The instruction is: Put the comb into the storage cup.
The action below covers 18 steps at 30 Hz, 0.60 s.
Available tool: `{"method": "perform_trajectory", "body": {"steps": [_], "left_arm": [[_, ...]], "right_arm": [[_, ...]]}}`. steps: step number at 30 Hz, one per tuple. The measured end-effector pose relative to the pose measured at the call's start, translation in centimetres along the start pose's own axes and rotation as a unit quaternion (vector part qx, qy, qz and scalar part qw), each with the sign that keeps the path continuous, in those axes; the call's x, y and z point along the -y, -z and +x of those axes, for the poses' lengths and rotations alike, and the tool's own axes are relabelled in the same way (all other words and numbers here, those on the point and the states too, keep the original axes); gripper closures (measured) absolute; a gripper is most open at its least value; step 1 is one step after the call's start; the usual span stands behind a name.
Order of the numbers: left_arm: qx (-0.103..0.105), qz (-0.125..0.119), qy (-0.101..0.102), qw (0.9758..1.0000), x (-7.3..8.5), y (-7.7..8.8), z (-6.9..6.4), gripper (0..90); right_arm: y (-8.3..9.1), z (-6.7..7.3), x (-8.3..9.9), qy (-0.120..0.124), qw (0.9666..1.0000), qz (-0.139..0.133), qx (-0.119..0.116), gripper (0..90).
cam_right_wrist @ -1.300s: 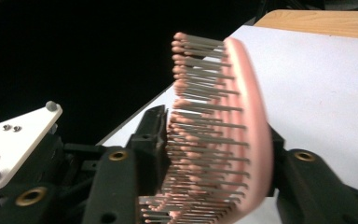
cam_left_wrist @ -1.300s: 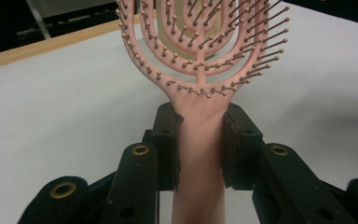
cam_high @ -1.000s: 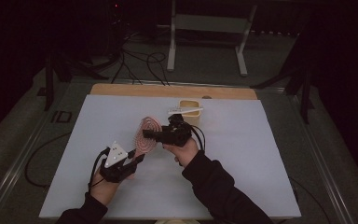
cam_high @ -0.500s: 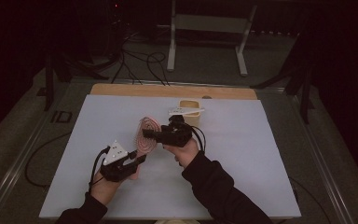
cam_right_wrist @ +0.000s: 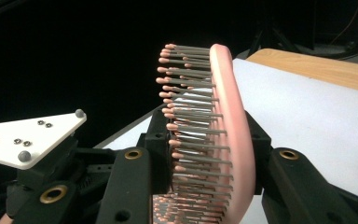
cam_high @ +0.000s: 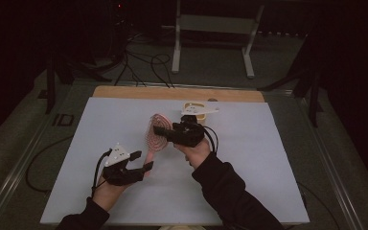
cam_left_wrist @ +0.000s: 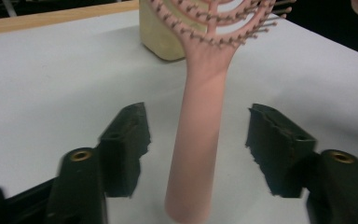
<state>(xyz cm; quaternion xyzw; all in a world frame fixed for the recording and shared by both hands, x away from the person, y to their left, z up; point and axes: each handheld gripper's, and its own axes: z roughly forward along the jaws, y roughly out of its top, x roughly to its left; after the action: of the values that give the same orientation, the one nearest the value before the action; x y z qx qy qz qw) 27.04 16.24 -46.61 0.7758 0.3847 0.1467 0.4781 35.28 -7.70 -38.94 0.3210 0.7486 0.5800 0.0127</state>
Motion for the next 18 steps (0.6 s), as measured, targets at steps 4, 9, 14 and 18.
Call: {"method": "perform_trajectory", "body": {"steps": [4,9,14,18], "left_arm": [[-0.005,0.001,0.007,1.0,0.1,0.0,0.2,29.1],[-0.003,0.019,0.006,0.9998,0.2,-0.1,0.4,21.3],[0.002,0.026,0.01,0.9996,0.4,-0.2,0.7,15.6],[0.025,0.027,0.011,0.9993,0.5,0.0,0.9,9.7]], "right_arm": [[0.4,-0.2,-0.3,0.008,1.0,-0.002,0.002,64.9],[1.1,-0.2,-0.7,0.02,0.9997,-0.01,0.007,64.9],[1.6,-0.2,-1.1,0.029,0.9994,-0.013,0.013,64.9],[2.0,-0.3,-1.3,0.031,0.9993,-0.015,0.016,64.9]]}}
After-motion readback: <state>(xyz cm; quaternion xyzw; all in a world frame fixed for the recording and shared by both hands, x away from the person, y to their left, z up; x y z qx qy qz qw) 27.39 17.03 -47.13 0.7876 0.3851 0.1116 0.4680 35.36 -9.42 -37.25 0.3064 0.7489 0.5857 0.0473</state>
